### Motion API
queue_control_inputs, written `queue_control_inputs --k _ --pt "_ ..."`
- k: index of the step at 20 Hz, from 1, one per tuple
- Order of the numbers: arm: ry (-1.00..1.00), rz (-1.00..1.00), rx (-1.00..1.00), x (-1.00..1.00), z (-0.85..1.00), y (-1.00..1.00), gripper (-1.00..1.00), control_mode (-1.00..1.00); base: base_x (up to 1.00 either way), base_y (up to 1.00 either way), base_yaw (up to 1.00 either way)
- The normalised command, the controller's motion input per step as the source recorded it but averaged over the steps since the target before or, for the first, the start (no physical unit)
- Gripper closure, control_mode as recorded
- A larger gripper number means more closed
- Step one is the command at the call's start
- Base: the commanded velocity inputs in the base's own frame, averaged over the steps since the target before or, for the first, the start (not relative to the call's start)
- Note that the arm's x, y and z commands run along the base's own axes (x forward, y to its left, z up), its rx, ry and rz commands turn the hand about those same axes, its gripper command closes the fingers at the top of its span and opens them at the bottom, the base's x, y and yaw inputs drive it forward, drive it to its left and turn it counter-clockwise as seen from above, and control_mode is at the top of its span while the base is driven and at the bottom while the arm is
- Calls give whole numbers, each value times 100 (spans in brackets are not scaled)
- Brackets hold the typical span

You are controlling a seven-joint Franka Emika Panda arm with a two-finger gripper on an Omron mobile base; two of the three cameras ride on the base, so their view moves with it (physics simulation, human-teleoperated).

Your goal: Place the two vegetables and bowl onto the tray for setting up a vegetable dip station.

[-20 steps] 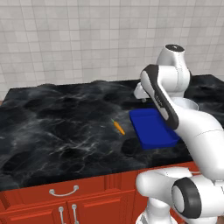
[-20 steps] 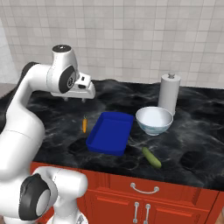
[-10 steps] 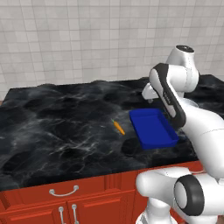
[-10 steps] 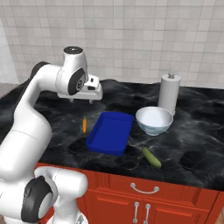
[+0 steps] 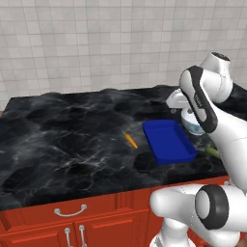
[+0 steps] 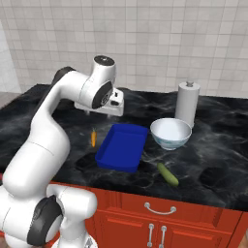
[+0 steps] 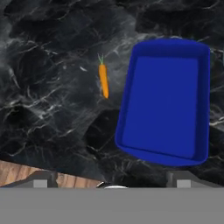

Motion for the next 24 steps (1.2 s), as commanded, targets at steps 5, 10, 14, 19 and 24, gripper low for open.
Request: queue_control_inputs --k 5,10,14,19,24 --pt "0 -16 20 4 0 -33 -100 -100 0 0 0" --pt "0 -27 12 0 0 -35 -100 -100 0 0 0" --pt "2 -42 1 0 -1 -34 -100 -100 0 0 0" --pt "12 -53 -1 0 -1 -33 -100 -100 0 0 0" --pt "26 -54 -3 0 -2 -32 -100 -100 0 0 0"
